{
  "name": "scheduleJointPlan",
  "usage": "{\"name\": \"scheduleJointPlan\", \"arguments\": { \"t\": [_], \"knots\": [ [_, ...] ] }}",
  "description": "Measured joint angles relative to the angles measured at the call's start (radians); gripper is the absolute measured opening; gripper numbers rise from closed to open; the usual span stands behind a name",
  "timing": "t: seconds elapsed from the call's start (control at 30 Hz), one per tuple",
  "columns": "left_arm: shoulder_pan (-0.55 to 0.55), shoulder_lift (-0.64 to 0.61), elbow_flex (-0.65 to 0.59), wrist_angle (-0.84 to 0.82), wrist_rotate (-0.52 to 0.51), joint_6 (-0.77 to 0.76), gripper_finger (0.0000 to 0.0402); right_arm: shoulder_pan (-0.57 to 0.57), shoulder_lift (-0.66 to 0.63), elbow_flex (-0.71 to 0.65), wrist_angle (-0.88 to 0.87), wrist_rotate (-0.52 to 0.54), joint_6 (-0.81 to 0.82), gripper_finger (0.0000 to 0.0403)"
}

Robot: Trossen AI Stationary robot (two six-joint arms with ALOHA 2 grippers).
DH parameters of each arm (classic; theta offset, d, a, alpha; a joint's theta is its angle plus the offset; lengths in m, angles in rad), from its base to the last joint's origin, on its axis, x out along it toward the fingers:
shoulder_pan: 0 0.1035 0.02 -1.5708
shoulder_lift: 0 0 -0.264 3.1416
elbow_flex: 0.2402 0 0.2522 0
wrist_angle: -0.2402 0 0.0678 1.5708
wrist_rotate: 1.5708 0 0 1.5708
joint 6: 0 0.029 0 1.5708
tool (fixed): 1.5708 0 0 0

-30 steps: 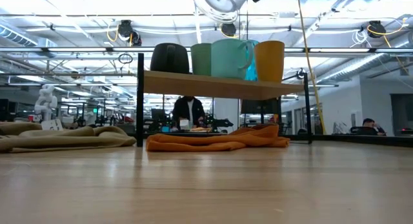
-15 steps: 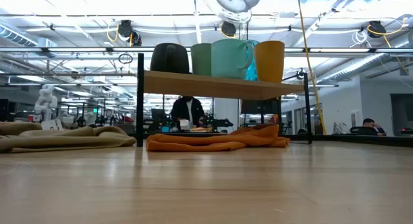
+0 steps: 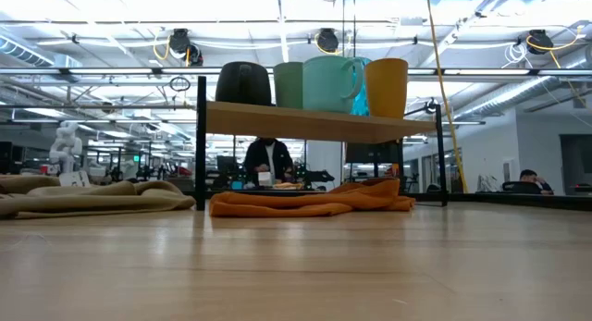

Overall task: Stack small to large cups/mugs on shelf
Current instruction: Put the transparent mug on the shelf

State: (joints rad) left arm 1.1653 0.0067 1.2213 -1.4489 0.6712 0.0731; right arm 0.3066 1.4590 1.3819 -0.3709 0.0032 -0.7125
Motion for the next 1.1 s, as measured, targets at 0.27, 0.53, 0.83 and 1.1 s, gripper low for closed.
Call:
{"name": "scheduleJointPlan", "arguments": {
  "t": [0.27,0.53,0.83,1.1],
  "knots": [
    [0.0,0.0,0.0,-0.008,0.0,0.0,0.0097,-0.005,0.0,0.0,0.009,0.057,0.089,0.0],
    [0.0,0.0,0.0,-0.008,0.0,0.0,0.0097,-0.066,0.0,0.0,0.041,0.153,0.467,0.0],
    [0.0,0.0,0.0,-0.007,0.0,0.001,0.0097,-0.12,0.0,0.0,0.002,0.142,0.818,0.0],
    [0.024,0.0,-0.012,0.056,0.047,0.042,0.0097,-0.127,0.0,0.0,-0.055,0.124,0.851,0.0]
  ]
}}
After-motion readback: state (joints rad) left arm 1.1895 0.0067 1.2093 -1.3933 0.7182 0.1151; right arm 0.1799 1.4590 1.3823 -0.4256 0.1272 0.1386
